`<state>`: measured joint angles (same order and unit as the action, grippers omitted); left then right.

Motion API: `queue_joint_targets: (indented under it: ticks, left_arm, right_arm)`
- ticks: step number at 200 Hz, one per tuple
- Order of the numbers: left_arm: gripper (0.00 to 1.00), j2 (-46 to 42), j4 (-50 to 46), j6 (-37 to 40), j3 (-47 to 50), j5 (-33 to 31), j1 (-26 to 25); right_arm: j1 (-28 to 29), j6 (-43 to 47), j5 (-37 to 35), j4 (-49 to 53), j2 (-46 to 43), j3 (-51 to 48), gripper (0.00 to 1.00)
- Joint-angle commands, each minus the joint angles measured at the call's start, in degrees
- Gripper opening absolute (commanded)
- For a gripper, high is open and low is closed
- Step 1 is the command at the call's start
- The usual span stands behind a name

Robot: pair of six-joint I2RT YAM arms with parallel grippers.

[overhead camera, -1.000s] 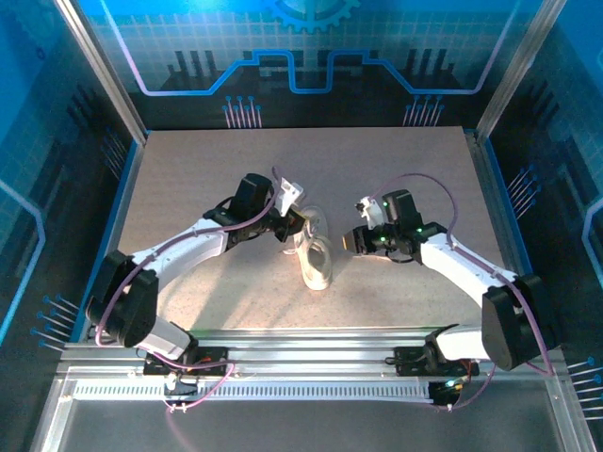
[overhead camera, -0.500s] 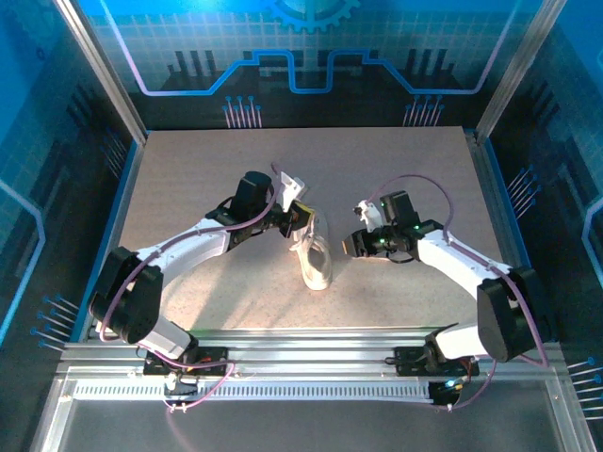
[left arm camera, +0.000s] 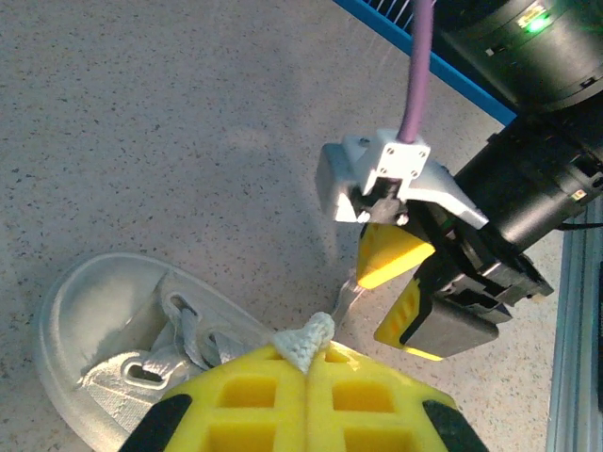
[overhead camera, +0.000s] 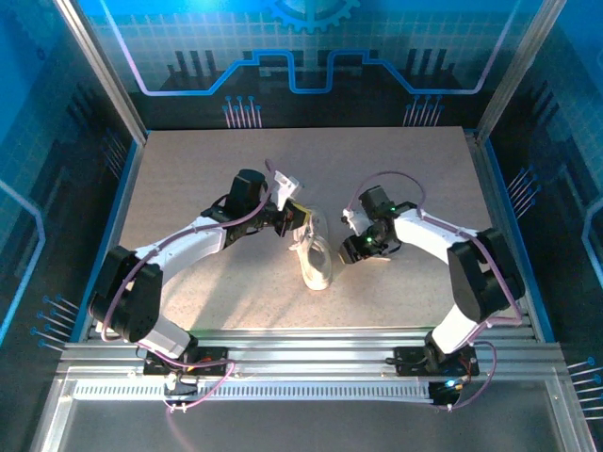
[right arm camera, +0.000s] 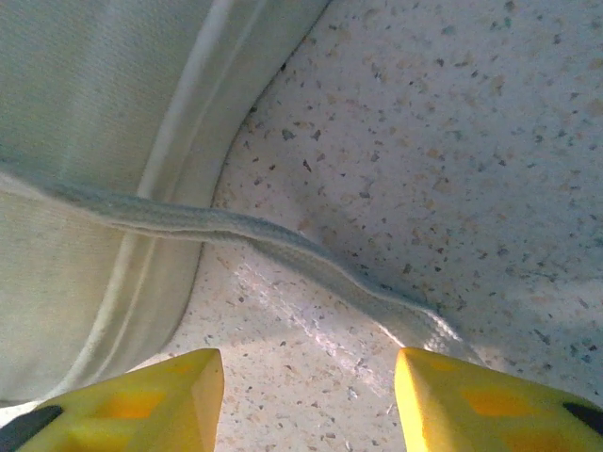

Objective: Tie the shoes

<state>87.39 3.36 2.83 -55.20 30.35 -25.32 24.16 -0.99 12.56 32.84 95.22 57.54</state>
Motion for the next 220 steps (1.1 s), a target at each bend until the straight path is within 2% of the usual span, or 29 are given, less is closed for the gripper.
queue_joint_targets:
  ticks: [1, 43, 68, 79, 100, 117, 151, 180, 220]
  left_arm:
    - [0.0, 0.7, 2.1, -1.1, 0.6, 3.0, 0.8]
    - [0.0, 0.9, 4.3, -2.6, 1.6, 4.2, 2.0]
    - [0.0, 0.9, 4.6, -2.8, 1.6, 4.9, 2.4]
    - [0.0, 0.8, 4.7, -2.8, 1.7, 5.1, 2.6]
    - [0.0, 0.4, 4.8, -2.9, 1.7, 5.6, 3.1]
    - [0.0, 0.1, 4.8, -2.8, 1.9, 5.7, 3.6]
    - [0.0, -0.9, 6.1, -2.6, 3.1, 5.7, 4.1]
    - [0.0, -2.1, 11.4, -3.5, 5.7, 5.0, 4.1]
    - [0.0, -2.5, 16.3, -4.9, 7.5, 5.1, 3.6]
  right_arm:
    - [1.0, 4.2, -3.2, 5.1, 2.4, 3.2, 0.53]
    - [3.8, 8.6, -9.6, 8.6, 8.3, 7.0, 0.56]
    - [4.2, 9.0, -14.4, 11.7, 12.2, 10.0, 0.54]
    - [4.3, 9.2, -15.0, 13.0, 13.5, 10.9, 0.45]
    - [4.3, 8.8, -16.5, 14.6, 14.9, 11.2, 0.17]
    - [4.0, 8.0, -17.1, 15.1, 14.6, 10.4, 0.0]
    - [0.2, 4.4, -12.5, 12.2, 10.4, 6.9, 0.0]
    - [-3.3, 1.3, -8.5, 8.7, 5.3, 3.0, 0.0]
    - [-5.3, -1.8, -3.6, 5.2, 0.0, 1.6, 0.0]
